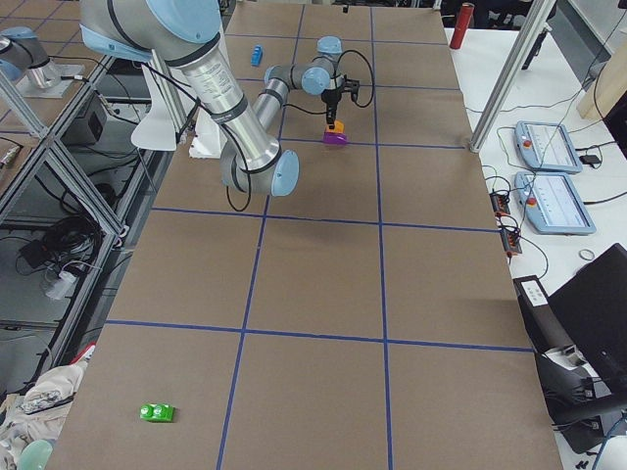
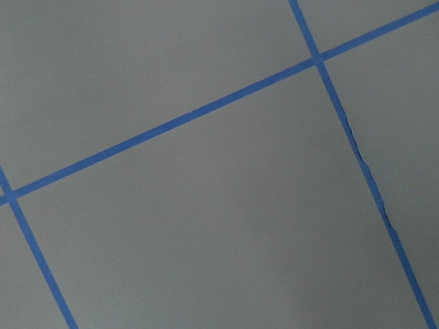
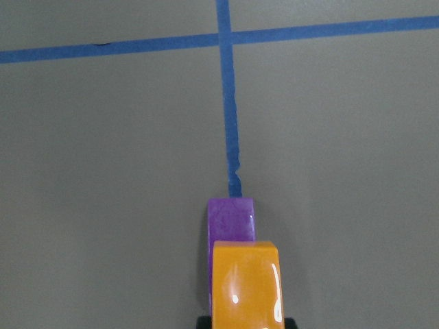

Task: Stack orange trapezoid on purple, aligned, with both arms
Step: 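Lower the orange block onto the purple block, aligning it, and release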

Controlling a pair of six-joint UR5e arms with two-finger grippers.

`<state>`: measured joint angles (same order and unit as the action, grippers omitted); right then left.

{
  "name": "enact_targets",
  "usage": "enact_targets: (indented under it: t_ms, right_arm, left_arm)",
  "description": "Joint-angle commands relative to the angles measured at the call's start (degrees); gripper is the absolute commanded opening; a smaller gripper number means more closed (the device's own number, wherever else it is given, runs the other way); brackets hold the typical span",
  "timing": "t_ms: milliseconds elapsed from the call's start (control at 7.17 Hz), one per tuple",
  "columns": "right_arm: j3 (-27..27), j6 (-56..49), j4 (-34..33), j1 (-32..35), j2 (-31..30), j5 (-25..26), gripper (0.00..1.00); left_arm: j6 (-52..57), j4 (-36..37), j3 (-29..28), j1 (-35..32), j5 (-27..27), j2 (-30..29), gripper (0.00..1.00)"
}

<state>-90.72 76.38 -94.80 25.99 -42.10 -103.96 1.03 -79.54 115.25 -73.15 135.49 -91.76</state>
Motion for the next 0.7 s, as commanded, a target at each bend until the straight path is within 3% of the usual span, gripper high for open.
enact_targets:
  t_ms: [0,558]
  right_arm:
    - [0.01,0.09,-0.12,-0.42,-0.09,0.08,0.00]
    - [0.10,0.00,-0.30,-0.94,-0.26,1.04,0.00]
  left_arm:
    - [-0.07,0.00,-0.03,0.12,0.64,0.00,1.00]
    - [-0.07,0.00,-0.11,0.12,0.65,0.00,1.00]
